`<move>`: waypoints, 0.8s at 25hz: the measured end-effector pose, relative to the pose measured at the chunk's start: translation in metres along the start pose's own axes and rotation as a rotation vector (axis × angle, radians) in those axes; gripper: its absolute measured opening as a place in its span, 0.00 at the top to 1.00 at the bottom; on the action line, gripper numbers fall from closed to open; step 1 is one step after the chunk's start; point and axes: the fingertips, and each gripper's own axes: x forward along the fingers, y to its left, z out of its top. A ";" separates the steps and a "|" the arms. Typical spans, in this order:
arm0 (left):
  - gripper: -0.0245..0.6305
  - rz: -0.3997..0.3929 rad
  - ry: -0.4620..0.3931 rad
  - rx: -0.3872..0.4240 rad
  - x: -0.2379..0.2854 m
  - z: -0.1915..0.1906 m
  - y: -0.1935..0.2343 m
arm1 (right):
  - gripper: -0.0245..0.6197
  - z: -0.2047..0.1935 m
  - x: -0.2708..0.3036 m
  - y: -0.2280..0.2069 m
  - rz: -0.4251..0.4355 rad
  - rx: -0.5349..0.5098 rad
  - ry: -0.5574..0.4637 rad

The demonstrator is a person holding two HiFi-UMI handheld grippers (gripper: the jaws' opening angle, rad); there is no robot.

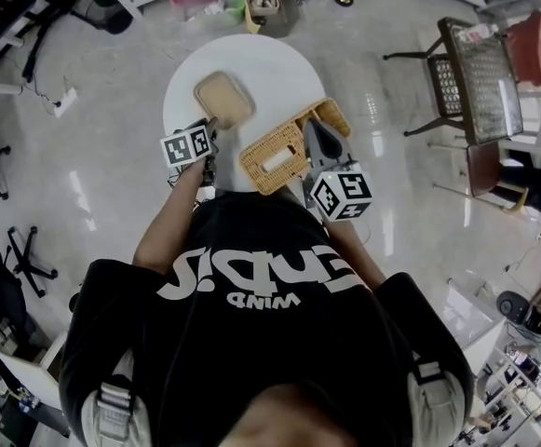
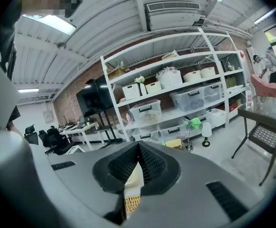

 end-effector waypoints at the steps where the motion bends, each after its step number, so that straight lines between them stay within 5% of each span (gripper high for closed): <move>1: 0.78 -0.003 -0.007 0.005 -0.002 0.001 -0.002 | 0.96 0.000 0.000 0.000 0.002 -0.001 0.000; 13: 0.91 -0.169 -0.094 -0.003 -0.029 0.019 -0.034 | 0.96 -0.002 -0.003 0.010 0.011 -0.005 -0.012; 20: 0.91 -0.181 -0.220 0.085 -0.053 0.059 -0.060 | 0.96 0.000 -0.010 0.010 0.009 -0.008 -0.034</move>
